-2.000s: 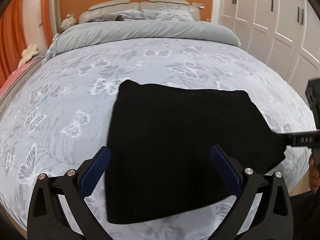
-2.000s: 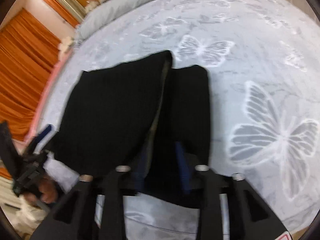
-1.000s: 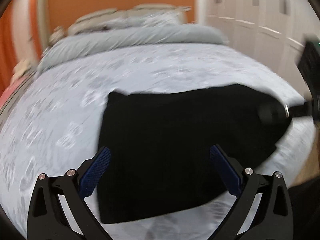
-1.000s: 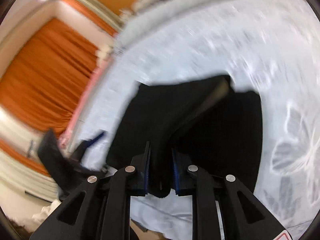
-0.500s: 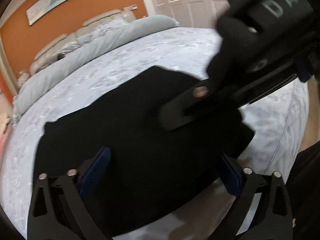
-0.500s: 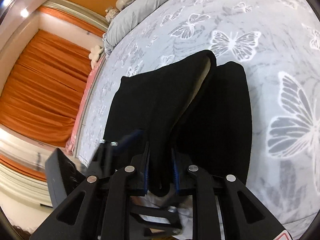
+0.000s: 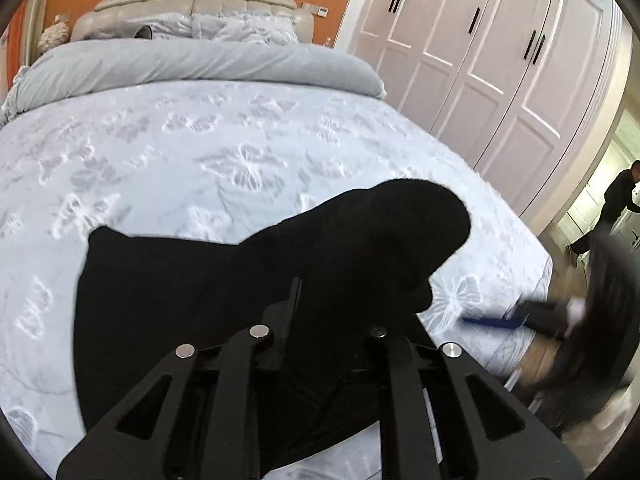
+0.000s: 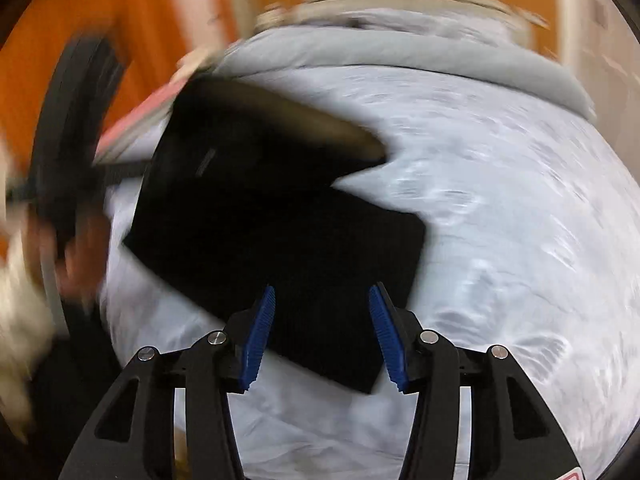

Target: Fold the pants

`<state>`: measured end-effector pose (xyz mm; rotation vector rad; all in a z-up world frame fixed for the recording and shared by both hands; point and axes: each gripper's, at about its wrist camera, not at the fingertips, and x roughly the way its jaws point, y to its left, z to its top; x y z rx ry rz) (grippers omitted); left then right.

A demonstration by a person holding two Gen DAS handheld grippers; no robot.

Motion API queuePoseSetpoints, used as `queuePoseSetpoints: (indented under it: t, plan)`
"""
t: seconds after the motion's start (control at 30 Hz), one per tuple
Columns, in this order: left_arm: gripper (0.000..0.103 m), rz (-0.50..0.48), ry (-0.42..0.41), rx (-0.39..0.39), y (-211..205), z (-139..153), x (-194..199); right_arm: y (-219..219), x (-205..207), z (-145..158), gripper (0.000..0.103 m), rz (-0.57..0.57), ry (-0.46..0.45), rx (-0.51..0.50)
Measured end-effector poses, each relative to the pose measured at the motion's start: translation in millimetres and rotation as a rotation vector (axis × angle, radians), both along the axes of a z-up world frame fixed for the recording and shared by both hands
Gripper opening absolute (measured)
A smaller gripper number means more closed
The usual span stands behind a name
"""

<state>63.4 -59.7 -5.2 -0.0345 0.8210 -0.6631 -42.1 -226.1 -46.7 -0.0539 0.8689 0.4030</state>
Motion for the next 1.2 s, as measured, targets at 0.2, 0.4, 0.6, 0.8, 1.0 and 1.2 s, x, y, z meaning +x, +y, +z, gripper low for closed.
queuePoseSetpoints:
  t: [0.2, 0.4, 0.6, 0.8, 1.0, 1.2]
  plan:
    - [0.014, -0.018, 0.025, 0.042, 1.8, 7.8, -10.4, 49.9, 2.7, -20.6, 0.045, 0.11, 0.017, -0.133]
    - [0.014, -0.078, 0.045, 0.035, -30.2, -3.6, -34.2, -77.6, 20.0, 10.3, 0.062, -0.309, 0.055, 0.066]
    - [0.041, -0.105, -0.021, 0.214, -75.5, -76.1, -62.4, -147.1, 27.2, -18.5, 0.062, -0.456, 0.195, 0.361]
    - [0.095, -0.096, -0.095, 0.074, -33.7, -15.1, -90.9, -105.6, 42.1, -31.5, 0.062, -0.321, 0.259, 0.439]
    - [0.098, 0.024, -0.078, -0.078, 35.9, 11.6, -75.3, -56.6, 75.0, -45.8, 0.061, -0.257, 0.322, 0.446]
    - [0.098, 0.288, -0.023, -0.092, 100.2, -5.0, -34.8, -35.2, 84.1, -7.0, 0.003, -0.248, 0.166, 0.33]
